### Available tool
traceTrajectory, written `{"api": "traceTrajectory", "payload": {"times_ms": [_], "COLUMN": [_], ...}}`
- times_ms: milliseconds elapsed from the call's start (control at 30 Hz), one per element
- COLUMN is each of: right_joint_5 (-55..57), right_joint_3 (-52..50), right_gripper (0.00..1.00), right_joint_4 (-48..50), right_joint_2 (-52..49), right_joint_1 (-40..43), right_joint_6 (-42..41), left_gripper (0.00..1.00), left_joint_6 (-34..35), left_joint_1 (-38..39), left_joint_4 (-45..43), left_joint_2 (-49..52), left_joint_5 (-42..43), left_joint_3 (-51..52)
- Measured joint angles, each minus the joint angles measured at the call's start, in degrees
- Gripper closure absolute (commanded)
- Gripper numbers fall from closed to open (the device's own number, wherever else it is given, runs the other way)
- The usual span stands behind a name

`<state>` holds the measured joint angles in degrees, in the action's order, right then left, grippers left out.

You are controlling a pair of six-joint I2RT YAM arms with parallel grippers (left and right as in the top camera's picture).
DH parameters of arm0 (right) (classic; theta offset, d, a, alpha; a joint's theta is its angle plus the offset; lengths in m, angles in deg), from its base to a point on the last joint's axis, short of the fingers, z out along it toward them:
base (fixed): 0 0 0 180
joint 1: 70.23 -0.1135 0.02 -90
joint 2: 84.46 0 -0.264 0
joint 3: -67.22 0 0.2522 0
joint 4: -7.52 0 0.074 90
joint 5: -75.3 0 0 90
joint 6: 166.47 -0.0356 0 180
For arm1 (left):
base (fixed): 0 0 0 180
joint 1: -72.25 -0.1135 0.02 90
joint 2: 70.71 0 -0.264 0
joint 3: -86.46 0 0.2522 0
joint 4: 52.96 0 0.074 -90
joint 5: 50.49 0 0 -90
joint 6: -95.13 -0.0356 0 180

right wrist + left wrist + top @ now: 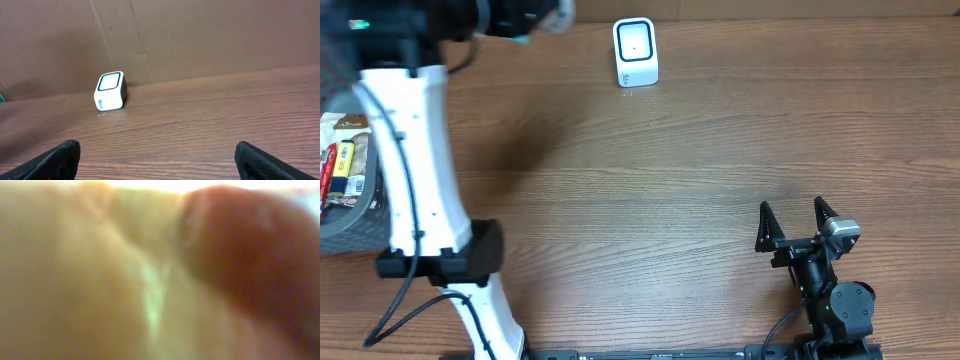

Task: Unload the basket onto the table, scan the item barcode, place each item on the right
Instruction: 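Lift the items out and carry them right toward the right gripper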

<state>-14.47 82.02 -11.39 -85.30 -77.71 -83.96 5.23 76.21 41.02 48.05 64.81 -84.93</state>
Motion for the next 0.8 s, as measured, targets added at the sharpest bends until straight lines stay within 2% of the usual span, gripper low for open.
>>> {"api": "traceTrajectory", "payload": {"times_ms": [300, 567, 800], "right_joint_5": [0.00, 0.00, 0.00], "right_joint_3": [0.00, 0.00, 0.00], "right_gripper": [0.00, 0.00, 0.00], "right_joint_4": [0.02, 0.00, 0.00], "right_joint_2": [0.00, 0.00, 0.00], "right_joint_1": [0.00, 0.00, 0.00], "right_joint_6": [0.02, 0.02, 0.00], "left_gripper": [0.96, 0.96, 0.96], "left_joint_6": [-0.04, -0.96, -7.37], "left_joint_1": [17.22, 28.68, 36.13], "left_joint_4": [-0.07, 0.00, 0.98], "left_joint_2": [2.29, 14.93, 25.38], "left_joint_5": [-7.19, -8.00, -8.04], "left_joint_3": [6.36, 7.39, 8.22]}}
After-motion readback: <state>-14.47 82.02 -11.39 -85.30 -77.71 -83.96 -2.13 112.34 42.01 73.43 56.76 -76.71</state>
